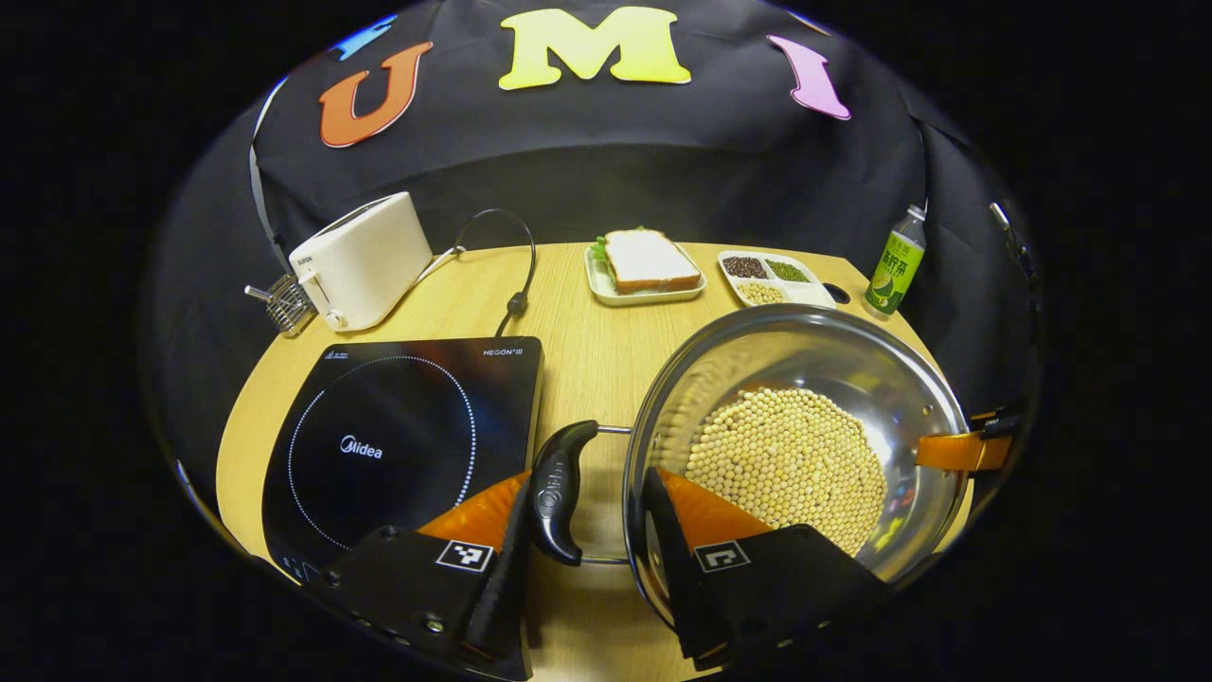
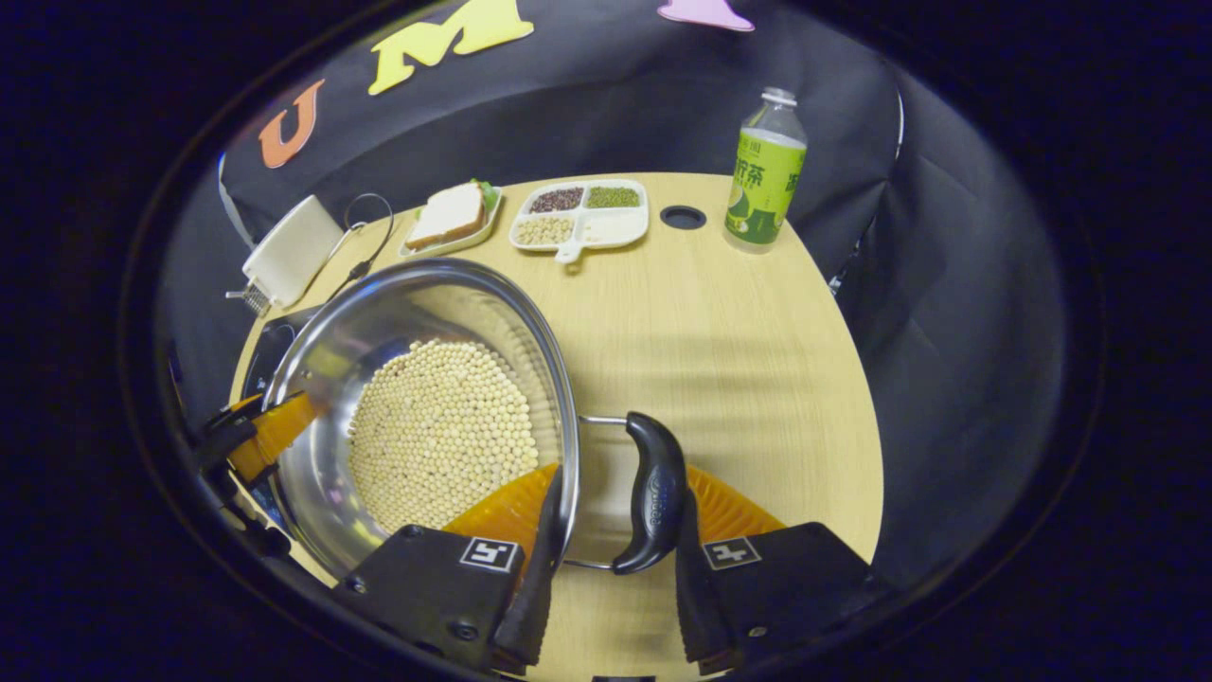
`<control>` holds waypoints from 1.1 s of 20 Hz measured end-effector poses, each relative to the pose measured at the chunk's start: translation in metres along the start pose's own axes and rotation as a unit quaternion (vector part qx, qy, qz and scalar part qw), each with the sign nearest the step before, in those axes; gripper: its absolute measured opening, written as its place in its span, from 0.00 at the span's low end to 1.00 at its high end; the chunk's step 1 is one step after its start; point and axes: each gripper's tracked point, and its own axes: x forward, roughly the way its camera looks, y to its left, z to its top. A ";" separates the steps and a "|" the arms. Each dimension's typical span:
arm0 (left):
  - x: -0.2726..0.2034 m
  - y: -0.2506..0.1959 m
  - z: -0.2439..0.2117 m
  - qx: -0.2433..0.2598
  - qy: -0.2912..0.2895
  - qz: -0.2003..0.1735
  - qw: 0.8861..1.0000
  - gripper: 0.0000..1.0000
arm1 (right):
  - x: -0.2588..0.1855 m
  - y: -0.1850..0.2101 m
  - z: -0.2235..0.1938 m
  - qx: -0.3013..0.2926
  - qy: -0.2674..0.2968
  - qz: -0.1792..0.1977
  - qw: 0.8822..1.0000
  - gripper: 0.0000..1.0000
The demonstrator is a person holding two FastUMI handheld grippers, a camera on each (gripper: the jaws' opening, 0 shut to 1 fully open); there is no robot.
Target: First push the handle of the pot to place it horizontally, then grasp the pot with both hands and set it on the induction cooktop.
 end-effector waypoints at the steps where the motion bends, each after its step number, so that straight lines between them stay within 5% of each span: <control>1: -0.003 0.002 0.001 -0.001 -0.001 -0.002 1.000 0.62 | -0.004 0.003 -0.001 0.000 -0.001 -0.001 1.000 0.55; 9: -0.035 0.051 0.010 -0.010 -0.027 0.004 1.000 0.62 | -0.036 0.053 0.004 -0.011 -0.026 0.004 1.000 0.54; 22: -0.057 0.184 0.005 -0.020 -0.027 0.047 0.998 0.62 | -0.038 0.194 -0.003 -0.032 -0.019 0.036 0.999 0.54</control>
